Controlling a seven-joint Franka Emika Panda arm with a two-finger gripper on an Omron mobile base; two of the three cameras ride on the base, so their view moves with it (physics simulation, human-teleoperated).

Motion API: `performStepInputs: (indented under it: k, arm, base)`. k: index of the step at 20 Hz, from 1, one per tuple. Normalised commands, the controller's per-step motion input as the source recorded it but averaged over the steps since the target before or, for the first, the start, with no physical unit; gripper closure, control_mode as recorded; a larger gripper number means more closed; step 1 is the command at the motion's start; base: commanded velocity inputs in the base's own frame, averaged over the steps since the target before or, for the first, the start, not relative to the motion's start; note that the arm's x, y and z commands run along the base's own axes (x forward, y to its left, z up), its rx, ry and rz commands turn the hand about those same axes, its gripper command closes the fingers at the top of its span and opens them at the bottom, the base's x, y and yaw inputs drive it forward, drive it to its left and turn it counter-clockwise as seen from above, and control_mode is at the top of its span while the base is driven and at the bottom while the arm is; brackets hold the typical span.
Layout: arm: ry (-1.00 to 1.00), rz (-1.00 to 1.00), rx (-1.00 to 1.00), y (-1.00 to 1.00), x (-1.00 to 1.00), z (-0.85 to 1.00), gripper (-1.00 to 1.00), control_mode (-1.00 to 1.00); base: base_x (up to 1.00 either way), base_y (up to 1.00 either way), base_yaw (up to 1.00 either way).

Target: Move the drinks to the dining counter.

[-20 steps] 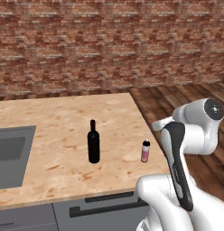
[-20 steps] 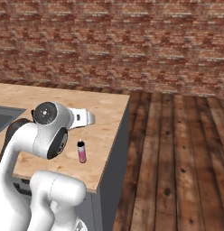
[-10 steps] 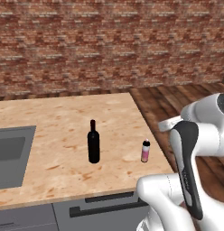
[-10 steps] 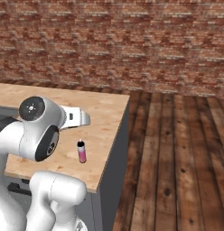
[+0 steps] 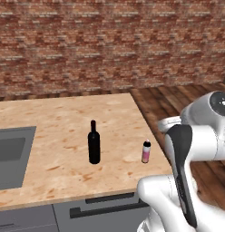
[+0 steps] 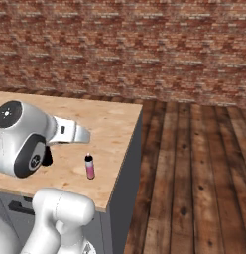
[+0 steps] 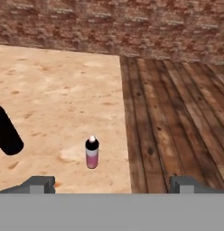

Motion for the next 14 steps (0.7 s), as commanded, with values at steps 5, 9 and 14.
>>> performStepInputs:
  k: [5, 9, 14]
  arm:
    - [0.0, -0.12, 0.0, 0.11, -0.08, 0.0, -1.0, 1.0]
    - [0.0, 0.0, 0.0, 0.0, 0.0, 0.0, -1.0, 1.0]
    - [0.0, 0.0, 0.0, 0.0, 0.0, 0.0, -1.0, 1.0]
  base:
    - [-0.18, 0.0, -0.07]
    - [-0.93, -0.03, -0.21]
    - [-1.0, 0.0, -0.11]
